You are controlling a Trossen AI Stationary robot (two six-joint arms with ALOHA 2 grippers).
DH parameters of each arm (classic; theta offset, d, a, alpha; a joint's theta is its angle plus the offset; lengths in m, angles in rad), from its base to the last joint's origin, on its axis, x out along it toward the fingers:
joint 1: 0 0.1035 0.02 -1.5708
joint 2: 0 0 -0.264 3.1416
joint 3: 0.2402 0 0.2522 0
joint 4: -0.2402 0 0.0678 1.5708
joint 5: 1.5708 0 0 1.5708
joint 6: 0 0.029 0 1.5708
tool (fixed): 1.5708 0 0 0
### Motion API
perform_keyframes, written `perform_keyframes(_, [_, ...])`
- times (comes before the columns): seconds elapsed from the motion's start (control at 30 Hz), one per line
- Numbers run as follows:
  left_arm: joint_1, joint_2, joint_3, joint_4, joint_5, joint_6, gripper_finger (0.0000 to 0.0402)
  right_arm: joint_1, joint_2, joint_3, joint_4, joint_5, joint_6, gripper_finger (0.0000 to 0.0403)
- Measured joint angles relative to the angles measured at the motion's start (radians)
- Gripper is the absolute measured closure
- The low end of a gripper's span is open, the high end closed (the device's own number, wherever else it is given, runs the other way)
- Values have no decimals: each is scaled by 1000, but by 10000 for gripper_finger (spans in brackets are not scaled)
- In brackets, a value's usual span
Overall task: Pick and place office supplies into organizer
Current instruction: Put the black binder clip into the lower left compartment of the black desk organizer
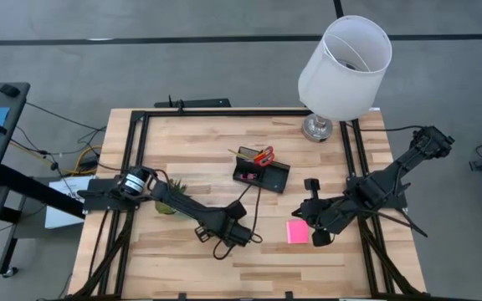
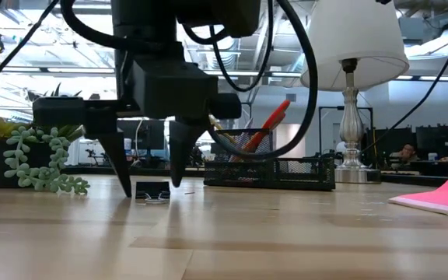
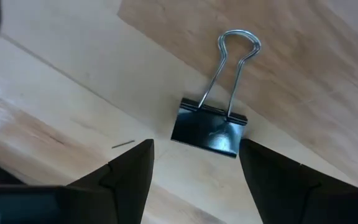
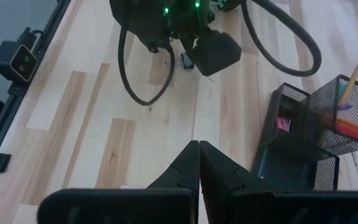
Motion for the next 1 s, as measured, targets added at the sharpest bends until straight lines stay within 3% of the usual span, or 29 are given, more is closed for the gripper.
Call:
perform_keyframes(0.73, [-5, 15, 0, 7, 22, 151, 171, 0, 0, 0, 4, 3, -21, 403])
perform_keyframes(1.0, [-6, 16, -2, 1, 27, 177, 257, 0, 0, 0, 4, 6, -45, 403])
